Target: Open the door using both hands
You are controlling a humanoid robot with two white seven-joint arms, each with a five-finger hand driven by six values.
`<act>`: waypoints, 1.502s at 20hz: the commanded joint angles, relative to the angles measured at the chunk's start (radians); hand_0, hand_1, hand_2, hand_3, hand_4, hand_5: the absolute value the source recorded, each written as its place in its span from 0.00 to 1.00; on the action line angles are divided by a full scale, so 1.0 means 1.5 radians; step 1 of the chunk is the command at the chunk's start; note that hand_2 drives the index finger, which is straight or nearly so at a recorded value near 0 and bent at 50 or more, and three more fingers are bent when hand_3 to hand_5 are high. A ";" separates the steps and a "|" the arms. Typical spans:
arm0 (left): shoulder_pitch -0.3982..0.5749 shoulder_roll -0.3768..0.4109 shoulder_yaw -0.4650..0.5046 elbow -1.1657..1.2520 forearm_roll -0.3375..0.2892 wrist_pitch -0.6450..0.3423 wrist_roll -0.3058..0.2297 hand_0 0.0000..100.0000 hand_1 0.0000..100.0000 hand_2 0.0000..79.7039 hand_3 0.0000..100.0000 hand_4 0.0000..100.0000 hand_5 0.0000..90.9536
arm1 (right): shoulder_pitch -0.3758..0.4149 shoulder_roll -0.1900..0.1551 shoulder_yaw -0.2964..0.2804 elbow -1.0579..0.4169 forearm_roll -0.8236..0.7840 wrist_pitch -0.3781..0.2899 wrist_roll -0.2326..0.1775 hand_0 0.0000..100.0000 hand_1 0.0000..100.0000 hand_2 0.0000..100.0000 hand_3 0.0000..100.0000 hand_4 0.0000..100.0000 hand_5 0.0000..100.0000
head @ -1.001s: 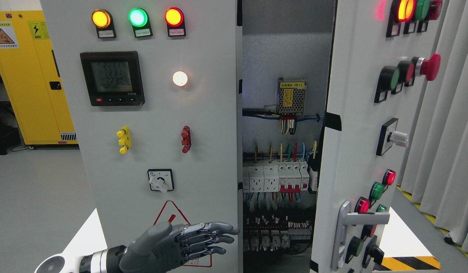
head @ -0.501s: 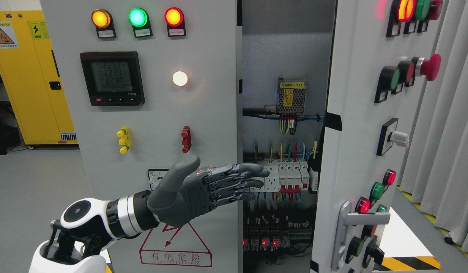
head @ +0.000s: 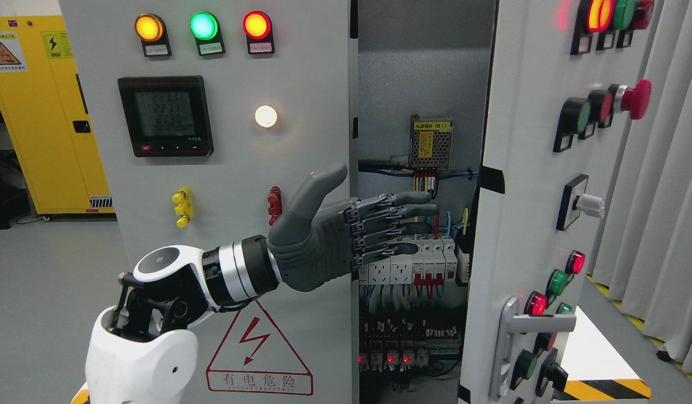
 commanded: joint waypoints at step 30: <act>-0.074 -0.123 -0.110 0.100 0.104 -0.003 0.046 0.00 0.00 0.00 0.00 0.00 0.00 | 0.000 -0.006 0.000 0.000 0.000 0.000 0.000 0.22 0.01 0.00 0.00 0.00 0.00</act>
